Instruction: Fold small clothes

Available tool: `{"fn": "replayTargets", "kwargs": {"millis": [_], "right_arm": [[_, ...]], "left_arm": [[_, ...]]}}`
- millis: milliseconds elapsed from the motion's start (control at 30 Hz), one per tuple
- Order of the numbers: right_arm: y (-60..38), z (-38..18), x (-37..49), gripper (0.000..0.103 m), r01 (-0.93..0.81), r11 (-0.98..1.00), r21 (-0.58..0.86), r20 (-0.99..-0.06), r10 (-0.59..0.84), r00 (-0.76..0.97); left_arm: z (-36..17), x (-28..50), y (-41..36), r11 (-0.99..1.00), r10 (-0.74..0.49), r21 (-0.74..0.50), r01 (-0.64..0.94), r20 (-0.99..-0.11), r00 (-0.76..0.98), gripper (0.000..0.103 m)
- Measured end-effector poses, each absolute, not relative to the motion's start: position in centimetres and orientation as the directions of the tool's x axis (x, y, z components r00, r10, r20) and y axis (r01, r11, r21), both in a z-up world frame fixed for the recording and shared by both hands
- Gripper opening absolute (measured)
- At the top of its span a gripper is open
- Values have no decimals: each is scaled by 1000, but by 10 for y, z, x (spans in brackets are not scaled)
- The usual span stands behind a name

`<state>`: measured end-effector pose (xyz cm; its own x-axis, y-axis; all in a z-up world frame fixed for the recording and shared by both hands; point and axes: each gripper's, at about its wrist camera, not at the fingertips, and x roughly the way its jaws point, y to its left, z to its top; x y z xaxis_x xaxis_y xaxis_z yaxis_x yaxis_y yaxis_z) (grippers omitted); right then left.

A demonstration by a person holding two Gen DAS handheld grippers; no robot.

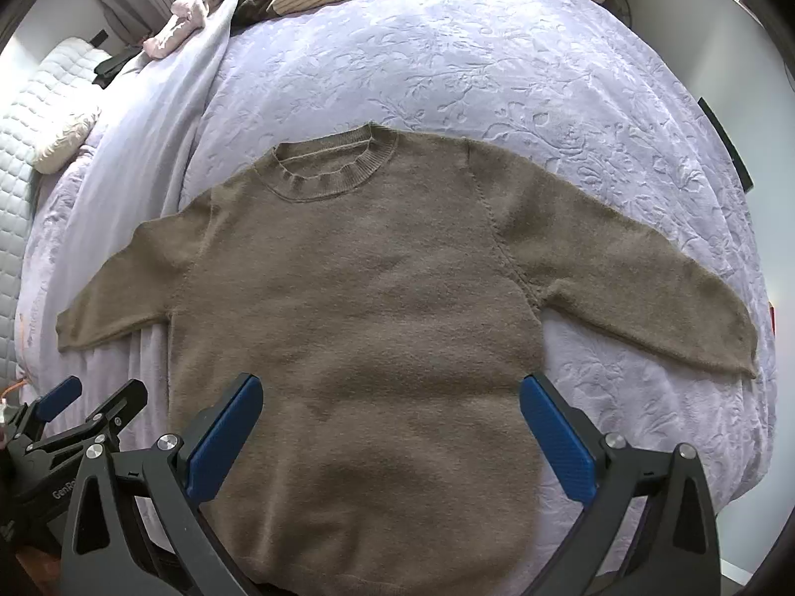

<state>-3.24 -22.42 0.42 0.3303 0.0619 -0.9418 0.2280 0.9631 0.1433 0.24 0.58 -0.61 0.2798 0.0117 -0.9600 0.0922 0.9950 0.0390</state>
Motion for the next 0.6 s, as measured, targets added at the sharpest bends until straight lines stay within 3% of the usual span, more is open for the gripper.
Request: {"fn": "replayTargets", "kwargs": {"millis": [600], "right_arm": [[-226,2,-31,103,227,964,137,-944,58,325]], "left_arm": [[-14,3,6,994,17,45,104,-968,249,103]]}}
